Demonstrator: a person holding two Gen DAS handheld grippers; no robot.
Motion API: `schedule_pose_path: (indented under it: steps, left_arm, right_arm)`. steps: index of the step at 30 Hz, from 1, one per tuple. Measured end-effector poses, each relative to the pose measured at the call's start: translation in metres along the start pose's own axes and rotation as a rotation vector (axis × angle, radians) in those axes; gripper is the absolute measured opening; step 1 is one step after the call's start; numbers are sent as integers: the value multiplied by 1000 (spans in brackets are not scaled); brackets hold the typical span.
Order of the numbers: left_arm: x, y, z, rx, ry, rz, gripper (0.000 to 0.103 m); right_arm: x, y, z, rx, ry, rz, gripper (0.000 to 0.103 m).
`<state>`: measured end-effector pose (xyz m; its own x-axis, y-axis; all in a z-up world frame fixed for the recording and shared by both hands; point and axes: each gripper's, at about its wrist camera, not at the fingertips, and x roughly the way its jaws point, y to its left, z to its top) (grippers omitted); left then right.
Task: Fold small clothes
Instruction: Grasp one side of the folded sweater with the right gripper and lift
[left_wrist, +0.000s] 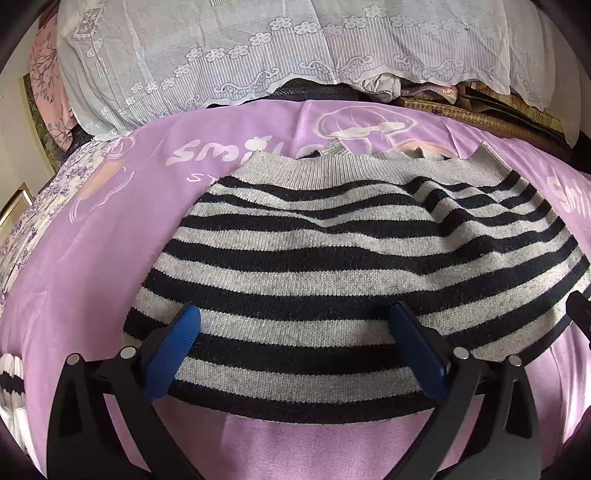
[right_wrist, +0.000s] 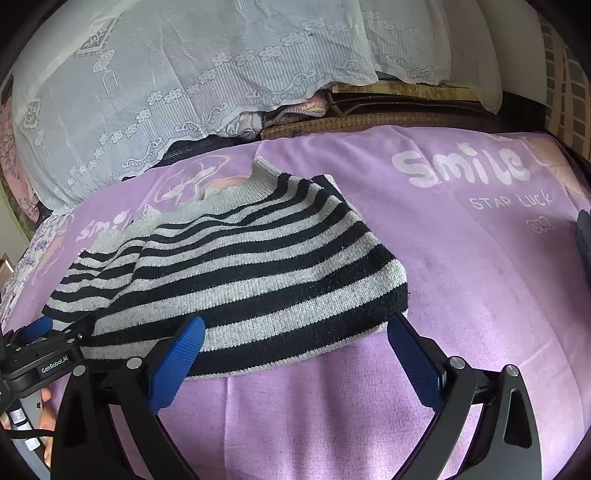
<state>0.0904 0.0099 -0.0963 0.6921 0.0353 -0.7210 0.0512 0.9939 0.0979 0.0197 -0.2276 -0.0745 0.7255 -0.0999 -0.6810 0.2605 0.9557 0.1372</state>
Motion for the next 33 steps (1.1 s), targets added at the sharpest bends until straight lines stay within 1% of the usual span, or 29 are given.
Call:
schedule_pose_path:
  steps: [1,2,3,5,7,12,14,15,18,19,21,23,24,25,26,27,28,29,31,33]
  left_arm:
    - [-2,0,0,-1,-4,3,99]
    - [-4,1,0,-3,-10,10,99]
    - [-8,2,1,-5,-17,18,99]
    - [-18,3,2,-10,-46,29,99]
    - [-28,2,4,-12,-67,15,99]
    - [-39,-3,7,-25,-71,-63,99]
    - [-35,-7,8,-29,-54,-81,99]
    - [-32,-8,9,-33,-44,-81,99]
    - [-16,-14,16,-62,8,-91,99]
    - [-10,-17,20,-73,23,-82,99]
    - [-3,-21,30,-96,34,-54,99]
    - [2,-27,40,-125,35,-45,99]
    - [7,-32,43,-120,40,-47,99]
    - [14,-41,45,-92,58,-47,99]
    - [24,-48,43,-57,82,-44,99]
    - [31,-54,38,-26,97,-22,99]
    - [33,-58,34,-5,71,-3,99]
    - [31,-59,32,4,54,5,99]
    - [30,-59,33,14,56,3,99]
    - [31,-56,32,3,59,-7,99]
  right_arm:
    - [-1,-1,0,5,3,11,100]
    - [-2,-4,1,19,8,40,100]
    - [-4,-9,2,47,17,90,100]
    - [-8,-26,4,161,45,223,100]
    - [-11,-42,1,266,64,315,100]
    - [-3,-69,-5,423,110,443,99]
    - [3,-76,-4,470,112,476,96]
    - [6,-79,-3,490,111,483,92]
    - [23,-88,0,571,137,475,82]
    - [27,-90,2,592,144,459,77]
    - [34,-90,7,613,153,405,72]
    - [44,-88,15,641,152,348,70]
    - [47,-86,18,661,146,325,71]
    - [52,-84,22,674,137,302,73]
    - [55,-81,25,674,128,281,73]
    - [58,-77,27,667,116,261,73]
    - [62,-72,28,652,96,242,74]
    - [64,-69,29,627,74,224,74]
    - [65,-60,30,552,39,192,73]
    - [64,-58,31,508,33,189,72]
